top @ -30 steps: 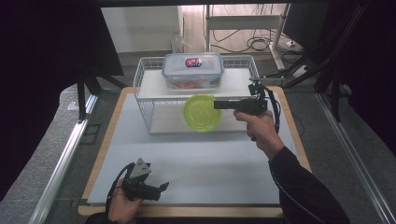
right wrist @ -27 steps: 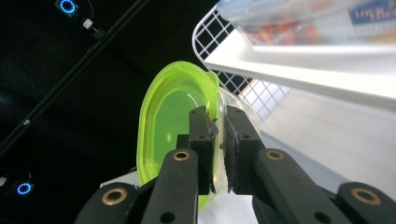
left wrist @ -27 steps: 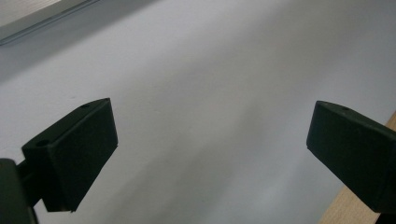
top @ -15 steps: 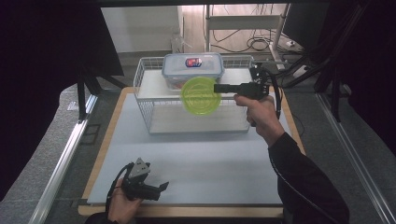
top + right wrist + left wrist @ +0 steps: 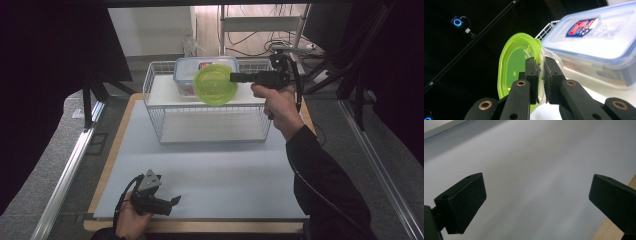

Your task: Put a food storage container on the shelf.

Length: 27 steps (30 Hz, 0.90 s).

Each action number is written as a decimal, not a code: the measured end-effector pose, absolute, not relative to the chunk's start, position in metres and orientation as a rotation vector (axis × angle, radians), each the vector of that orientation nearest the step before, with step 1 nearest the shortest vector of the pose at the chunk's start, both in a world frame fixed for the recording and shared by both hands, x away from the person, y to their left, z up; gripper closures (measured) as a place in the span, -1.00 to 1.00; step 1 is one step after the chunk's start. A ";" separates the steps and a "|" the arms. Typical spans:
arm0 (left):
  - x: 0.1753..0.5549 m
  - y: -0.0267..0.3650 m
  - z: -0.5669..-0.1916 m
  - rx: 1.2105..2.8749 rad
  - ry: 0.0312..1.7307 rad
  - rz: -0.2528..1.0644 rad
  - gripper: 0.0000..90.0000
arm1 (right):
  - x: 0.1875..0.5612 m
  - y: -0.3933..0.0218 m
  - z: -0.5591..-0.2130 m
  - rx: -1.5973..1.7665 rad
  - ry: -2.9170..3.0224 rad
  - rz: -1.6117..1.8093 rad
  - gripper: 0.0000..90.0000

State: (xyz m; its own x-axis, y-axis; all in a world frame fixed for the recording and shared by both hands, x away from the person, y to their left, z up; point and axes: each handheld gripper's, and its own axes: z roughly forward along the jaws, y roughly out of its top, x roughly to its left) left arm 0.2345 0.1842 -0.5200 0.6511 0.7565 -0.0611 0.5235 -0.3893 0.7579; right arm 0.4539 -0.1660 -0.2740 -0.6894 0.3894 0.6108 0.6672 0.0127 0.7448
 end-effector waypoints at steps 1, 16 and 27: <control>0.235 0.184 -0.521 2.086 0.989 0.377 -0.98 | 0.457 -0.164 -0.271 -1.111 -2.043 -1.740 0.84; 0.235 0.182 -0.522 2.100 0.984 0.345 -0.98 | 0.482 -0.149 -0.240 -1.205 -2.073 -1.785 0.84; 0.234 0.182 -0.522 2.098 0.974 0.338 -0.98 | 0.506 -0.142 -0.240 -1.303 -2.063 -1.789 0.84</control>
State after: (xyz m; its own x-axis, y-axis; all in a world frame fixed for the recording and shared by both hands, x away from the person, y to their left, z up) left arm 0.2345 0.1821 -0.5222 0.6704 0.7377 -0.0800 0.5294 -0.3999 0.7483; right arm 0.5056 -0.1422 -0.2400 -0.6234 0.5168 0.5868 0.6541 -0.0666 0.7535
